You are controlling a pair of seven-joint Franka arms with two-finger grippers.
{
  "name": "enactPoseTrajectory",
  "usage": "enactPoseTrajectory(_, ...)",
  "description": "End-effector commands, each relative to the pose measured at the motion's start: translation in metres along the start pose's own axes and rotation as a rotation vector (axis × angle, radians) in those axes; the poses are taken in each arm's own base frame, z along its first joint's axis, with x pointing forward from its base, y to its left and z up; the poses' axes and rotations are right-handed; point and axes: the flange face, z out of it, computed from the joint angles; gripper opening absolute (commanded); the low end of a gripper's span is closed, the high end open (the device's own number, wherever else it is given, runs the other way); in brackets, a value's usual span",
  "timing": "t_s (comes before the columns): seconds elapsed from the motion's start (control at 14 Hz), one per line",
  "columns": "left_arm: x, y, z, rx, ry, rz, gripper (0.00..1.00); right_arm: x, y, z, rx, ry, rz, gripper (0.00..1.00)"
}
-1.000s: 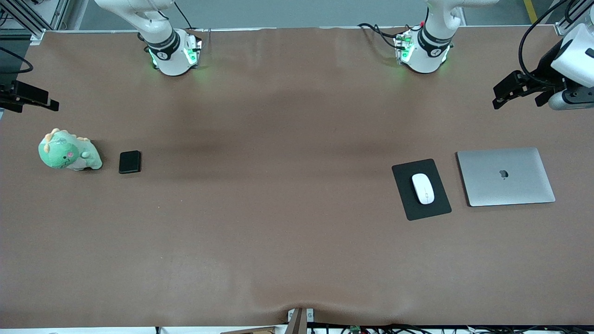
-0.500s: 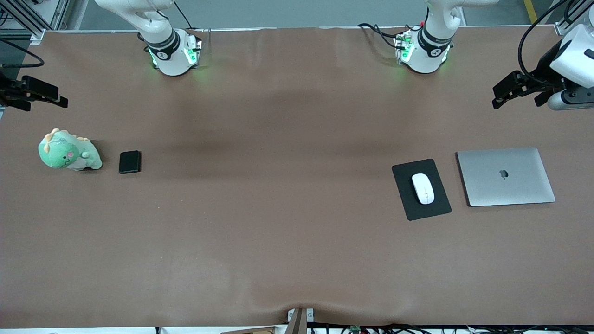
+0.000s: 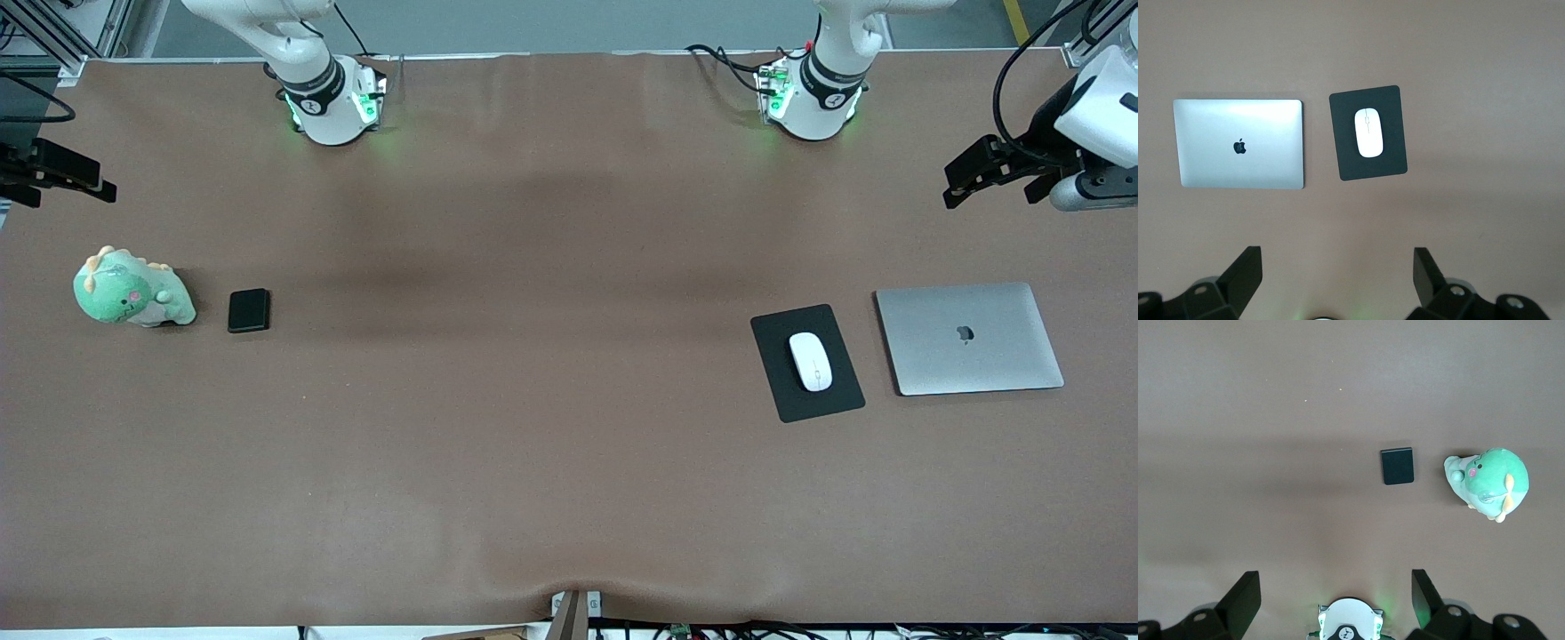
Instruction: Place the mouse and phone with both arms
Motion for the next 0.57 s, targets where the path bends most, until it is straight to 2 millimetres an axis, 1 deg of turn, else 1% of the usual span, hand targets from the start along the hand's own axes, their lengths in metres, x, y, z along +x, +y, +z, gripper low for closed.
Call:
enactPoseTrajectory(0.0, -0.001, -0.0048, -0.0081, 0.011, 0.015, 0.013, 1.0, -0.0088, 0.0028, -0.0077, -0.003, 0.011, -0.003, 1.0)
enactPoseTrajectory(0.5, -0.0008, -0.0043, -0.0101, 0.027, 0.02, 0.027, 1.0, -0.0079, 0.0017, -0.0083, -0.001, 0.019, -0.006, 1.0)
